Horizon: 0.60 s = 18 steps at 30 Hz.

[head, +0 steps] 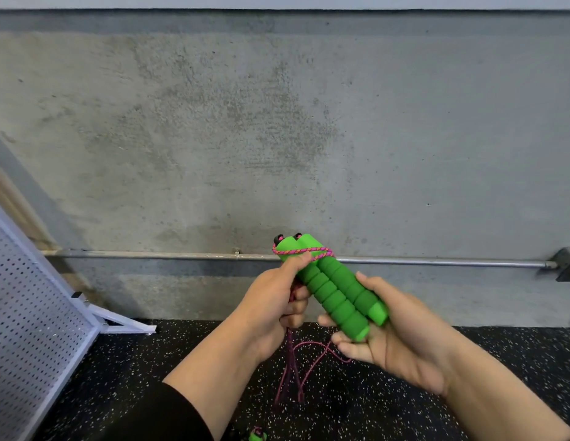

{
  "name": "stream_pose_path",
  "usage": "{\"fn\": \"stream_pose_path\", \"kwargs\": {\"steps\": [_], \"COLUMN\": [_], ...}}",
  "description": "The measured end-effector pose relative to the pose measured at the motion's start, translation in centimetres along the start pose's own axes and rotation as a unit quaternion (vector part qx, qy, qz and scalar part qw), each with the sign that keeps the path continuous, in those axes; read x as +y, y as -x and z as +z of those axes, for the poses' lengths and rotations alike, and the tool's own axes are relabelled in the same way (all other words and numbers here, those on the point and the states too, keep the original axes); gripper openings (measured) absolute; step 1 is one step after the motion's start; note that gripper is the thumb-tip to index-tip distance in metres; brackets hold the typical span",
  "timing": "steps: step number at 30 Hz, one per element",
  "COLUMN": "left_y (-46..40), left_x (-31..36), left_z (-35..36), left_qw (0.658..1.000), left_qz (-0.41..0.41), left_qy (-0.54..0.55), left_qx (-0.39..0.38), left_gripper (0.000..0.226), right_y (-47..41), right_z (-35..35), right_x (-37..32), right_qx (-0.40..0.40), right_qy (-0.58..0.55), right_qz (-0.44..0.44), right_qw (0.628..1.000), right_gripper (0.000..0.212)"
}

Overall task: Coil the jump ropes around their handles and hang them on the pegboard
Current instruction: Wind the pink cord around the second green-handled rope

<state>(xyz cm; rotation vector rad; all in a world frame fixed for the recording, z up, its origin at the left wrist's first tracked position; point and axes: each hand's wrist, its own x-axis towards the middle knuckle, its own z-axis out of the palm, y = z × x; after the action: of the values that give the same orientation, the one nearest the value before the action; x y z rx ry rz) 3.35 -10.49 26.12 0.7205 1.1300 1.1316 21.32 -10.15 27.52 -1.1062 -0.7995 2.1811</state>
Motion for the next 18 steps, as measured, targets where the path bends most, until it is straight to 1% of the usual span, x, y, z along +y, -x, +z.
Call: {"fn": "stream_pose_path", "kwargs": {"steps": [2, 3, 5, 6, 8, 9, 10, 11, 12, 13, 15, 16, 17, 18], "left_y": [-0.1, -0.2, -0.3, -0.3, -0.2, -0.1, -0.1, -0.1, -0.1, -0.1, 0.0, 0.0, 0.1, 0.1], "left_x": [0.0, 0.0, 0.1, 0.1, 0.1, 0.1, 0.0, -0.1, -0.3, -0.5, -0.8, -0.9, -0.8, -0.8], "left_z": [-0.1, -0.1, -0.1, -0.1, 0.0, 0.1, 0.1, 0.2, 0.3, 0.3, 0.5, 0.6, 0.7, 0.8], "left_qw": [1.000, 1.000, 1.000, 1.000, 1.000, 1.000, 0.999, 0.999, 0.999, 0.999, 0.998, 0.998, 0.998, 0.998], "left_qz": [0.001, 0.003, 0.008, 0.008, 0.003, -0.003, -0.010, -0.018, -0.024, -0.029, -0.033, -0.030, -0.028, -0.029], "left_qy": [0.004, 0.005, 0.002, -0.002, -0.016, -0.022, -0.026, -0.028, -0.030, -0.034, -0.043, -0.044, -0.042, -0.038], "left_qx": [-0.002, -0.002, -0.005, -0.010, -0.019, -0.023, -0.025, -0.025, -0.025, -0.026, -0.034, -0.035, -0.032, -0.028], "left_gripper": [0.034, 0.033, 0.030, 0.029, 0.027, 0.027, 0.033, 0.043, 0.049, 0.053, 0.057, 0.058, 0.058, 0.055], "right_y": [0.1, 0.0, -0.1, -0.2, -0.4, -0.5, -0.5, -0.5, -0.6, -0.9, -1.4, -1.7, -2.1, -2.2], "right_z": [-0.2, -0.3, -0.5, -0.5, -0.7, -0.9, -1.0, -1.3, -1.5, -1.8, -2.0, -2.2, -2.4, -2.4], "right_x": [-0.1, -0.2, -0.3, -0.3, -0.3, -0.4, -0.5, -0.6, -0.7, -0.6, -0.3, 0.0, 0.3, 0.7], "right_qx": [-0.030, -0.026, 0.006, 0.027, 0.072, 0.093, 0.113, 0.139, 0.160, 0.173, 0.194, 0.211, 0.221, 0.221], "right_qy": [-0.003, 0.002, 0.040, 0.078, 0.163, 0.194, 0.227, 0.280, 0.347, 0.408, 0.477, 0.515, 0.562, 0.605], "right_qz": [0.000, -0.019, -0.084, -0.119, -0.188, -0.212, -0.228, -0.242, -0.254, -0.267, -0.298, -0.318, -0.334, -0.342], "right_qw": [1.000, 0.999, 0.996, 0.990, 0.966, 0.953, 0.940, 0.919, 0.889, 0.856, 0.804, 0.768, 0.724, 0.684], "right_gripper": [0.048, 0.047, 0.042, 0.035, 0.023, 0.021, 0.020, 0.019, 0.021, 0.024, 0.029, 0.031, 0.035, 0.038]}}
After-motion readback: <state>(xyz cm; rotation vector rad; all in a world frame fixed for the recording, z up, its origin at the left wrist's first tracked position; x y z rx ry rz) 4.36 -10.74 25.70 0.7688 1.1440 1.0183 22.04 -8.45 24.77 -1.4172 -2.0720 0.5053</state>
